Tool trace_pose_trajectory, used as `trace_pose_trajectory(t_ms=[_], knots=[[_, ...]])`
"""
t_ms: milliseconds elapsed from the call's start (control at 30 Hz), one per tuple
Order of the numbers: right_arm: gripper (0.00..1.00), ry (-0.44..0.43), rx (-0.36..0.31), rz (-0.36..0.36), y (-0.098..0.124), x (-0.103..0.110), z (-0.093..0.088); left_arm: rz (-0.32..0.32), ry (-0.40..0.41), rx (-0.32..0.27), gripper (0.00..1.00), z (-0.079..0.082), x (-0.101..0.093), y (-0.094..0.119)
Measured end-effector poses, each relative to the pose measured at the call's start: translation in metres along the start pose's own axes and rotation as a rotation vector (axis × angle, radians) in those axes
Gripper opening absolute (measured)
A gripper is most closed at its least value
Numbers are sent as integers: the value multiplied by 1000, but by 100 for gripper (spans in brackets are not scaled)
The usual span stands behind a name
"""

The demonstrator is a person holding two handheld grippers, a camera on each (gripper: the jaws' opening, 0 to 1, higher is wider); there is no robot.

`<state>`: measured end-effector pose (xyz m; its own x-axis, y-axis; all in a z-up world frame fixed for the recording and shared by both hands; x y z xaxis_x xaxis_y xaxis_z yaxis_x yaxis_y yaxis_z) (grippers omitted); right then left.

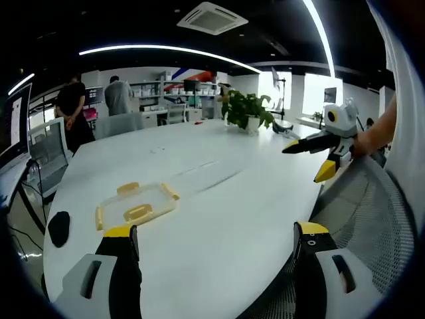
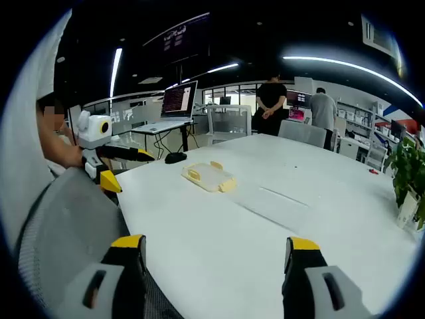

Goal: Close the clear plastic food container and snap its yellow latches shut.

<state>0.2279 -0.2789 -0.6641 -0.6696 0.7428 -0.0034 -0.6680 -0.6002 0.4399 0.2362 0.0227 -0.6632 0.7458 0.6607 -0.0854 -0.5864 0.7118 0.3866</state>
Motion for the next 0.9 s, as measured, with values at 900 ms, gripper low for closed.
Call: trace_pose_trajectory(t_ms=[900], knots=[[85, 7, 8, -8, 0, -1, -1, -3, -8, 6, 95, -1, 0, 0]])
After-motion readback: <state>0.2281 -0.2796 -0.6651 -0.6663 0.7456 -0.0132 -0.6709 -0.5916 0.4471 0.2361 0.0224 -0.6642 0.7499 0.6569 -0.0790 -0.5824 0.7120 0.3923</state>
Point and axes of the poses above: the point that each gripper's makers call its tool centre point, and the gripper's own axes: y roughly backward along the fingers, x roughly to its left, z roughly out of its top, the point moved 8 cm from there along y, roughly backward along the fingers, and after that the axes turned 5 degrees about -z, right-handed, at the moved point
